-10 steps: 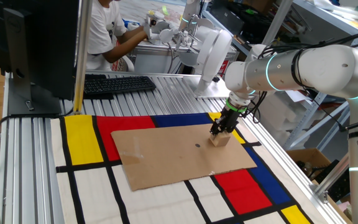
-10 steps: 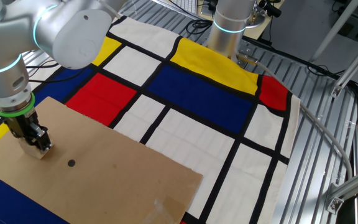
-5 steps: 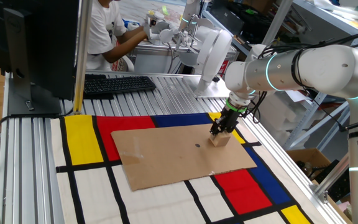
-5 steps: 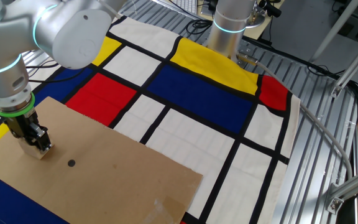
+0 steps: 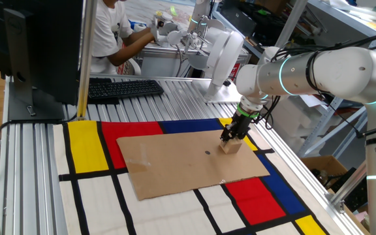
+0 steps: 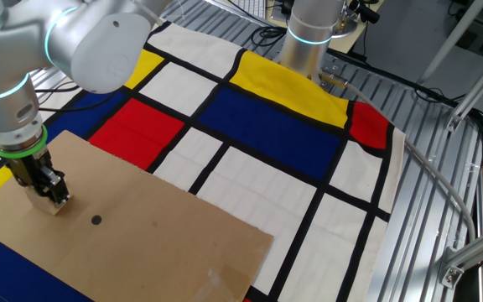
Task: Hold a small block with the gripper and sweep it from left to right on the table
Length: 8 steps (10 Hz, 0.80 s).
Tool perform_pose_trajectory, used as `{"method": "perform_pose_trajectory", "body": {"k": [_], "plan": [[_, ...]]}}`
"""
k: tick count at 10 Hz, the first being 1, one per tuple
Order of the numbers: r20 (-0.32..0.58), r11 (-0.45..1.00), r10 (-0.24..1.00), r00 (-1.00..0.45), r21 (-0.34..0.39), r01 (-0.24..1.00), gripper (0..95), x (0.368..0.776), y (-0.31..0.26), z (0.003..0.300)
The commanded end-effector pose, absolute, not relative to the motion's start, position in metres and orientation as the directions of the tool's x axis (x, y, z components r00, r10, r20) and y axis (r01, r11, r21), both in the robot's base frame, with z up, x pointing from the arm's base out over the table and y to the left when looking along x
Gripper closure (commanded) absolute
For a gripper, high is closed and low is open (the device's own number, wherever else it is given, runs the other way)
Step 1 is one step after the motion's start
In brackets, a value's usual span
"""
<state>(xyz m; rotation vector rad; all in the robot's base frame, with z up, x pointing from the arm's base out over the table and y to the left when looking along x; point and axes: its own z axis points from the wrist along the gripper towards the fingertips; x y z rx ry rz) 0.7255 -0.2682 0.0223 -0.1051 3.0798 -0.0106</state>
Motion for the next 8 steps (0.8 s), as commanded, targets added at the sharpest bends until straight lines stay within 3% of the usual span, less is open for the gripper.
{"method": "perform_pose_trajectory", "body": {"k": [1, 8], "plan": [[-0.061, 0.998, -0.070, -0.996, -0.011, -0.069, 95.0, 0.7257, -0.2679, 0.0217], [-0.059, 0.998, -0.066, -0.996, -0.010, -0.065, 95.0, 0.7262, -0.2666, 0.0208]]}}
